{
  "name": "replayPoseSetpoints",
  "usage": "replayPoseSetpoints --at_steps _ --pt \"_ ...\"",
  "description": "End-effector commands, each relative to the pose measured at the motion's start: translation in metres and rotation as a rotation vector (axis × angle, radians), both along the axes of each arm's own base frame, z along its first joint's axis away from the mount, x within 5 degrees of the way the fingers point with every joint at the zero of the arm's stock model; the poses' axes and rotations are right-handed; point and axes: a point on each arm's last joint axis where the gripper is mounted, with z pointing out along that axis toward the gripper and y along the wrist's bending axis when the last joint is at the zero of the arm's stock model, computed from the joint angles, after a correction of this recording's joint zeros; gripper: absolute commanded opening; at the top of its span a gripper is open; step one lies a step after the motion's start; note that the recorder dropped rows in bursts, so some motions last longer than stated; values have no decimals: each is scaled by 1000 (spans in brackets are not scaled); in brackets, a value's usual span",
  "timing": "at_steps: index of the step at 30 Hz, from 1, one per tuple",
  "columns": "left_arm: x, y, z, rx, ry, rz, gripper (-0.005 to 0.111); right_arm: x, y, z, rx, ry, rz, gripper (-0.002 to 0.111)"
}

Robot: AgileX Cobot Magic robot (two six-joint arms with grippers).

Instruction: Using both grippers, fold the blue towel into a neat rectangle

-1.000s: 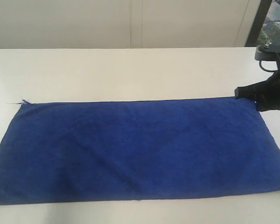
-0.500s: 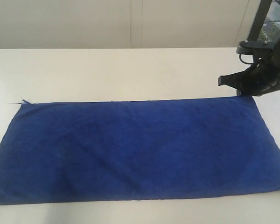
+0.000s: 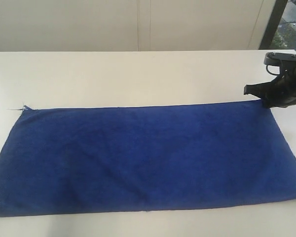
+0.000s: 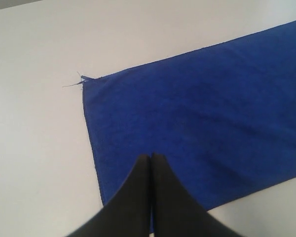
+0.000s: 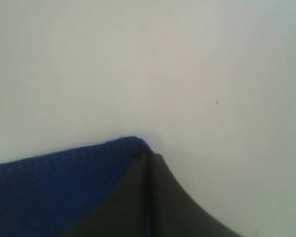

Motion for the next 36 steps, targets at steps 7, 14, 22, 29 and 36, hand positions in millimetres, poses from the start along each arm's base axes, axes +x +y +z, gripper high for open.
replayPoseSetpoints --at_steps 7,14,22,29,36 --pt "-1 -1 -2 -14 9 -1 0 -9 -28 -9 13 32 -83 0" --pt "-1 -1 -2 -14 9 -1 0 -11 -36 -9 12 27 -102 0" --pt "-1 -1 -2 -14 9 -1 0 -15 -35 41 -4 -60 -108 0" --pt "-1 -1 -2 -14 9 -1 0 -49 -21 83 50 58 -91 0" --pt "-1 -1 -2 -14 9 -1 0 -90 1 67 65 187 -17 0"
